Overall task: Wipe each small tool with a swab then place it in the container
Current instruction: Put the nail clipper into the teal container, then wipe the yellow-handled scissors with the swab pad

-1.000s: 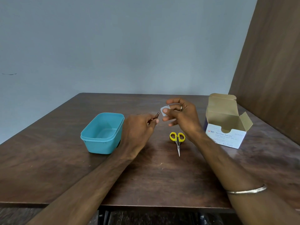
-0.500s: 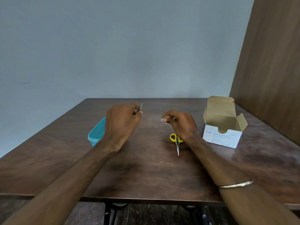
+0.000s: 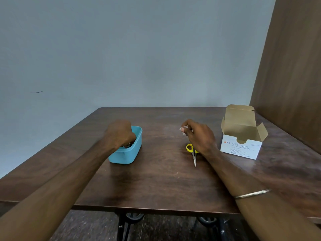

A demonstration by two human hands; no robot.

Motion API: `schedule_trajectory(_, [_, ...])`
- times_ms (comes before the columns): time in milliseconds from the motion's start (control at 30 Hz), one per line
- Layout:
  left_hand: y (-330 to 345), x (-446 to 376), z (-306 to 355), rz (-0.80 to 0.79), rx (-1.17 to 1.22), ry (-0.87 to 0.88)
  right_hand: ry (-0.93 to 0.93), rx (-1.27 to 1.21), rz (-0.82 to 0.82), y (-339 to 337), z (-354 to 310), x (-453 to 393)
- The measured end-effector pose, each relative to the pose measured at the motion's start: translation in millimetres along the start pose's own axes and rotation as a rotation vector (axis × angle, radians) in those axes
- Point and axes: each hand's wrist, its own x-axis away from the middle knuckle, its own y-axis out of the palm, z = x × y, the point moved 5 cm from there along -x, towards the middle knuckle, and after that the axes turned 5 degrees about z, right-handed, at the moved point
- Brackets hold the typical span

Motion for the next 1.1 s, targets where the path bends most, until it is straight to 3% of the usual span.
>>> schedule_trajectory(633, [3, -3, 7, -0.093, -0.097, 0.012, 0.095, -0.184, 0.083, -6, 9, -1])
schedule_trajectory(900, [-26, 10, 45, 0.278, -0.162, 0.268, 0.118, -0.29, 0.12, -8, 12, -2])
schedule_trajectory(1100, [7, 39, 107, 0.156, -0.042, 0.5, 0.167, -0.342, 0.126, -6, 18, -3])
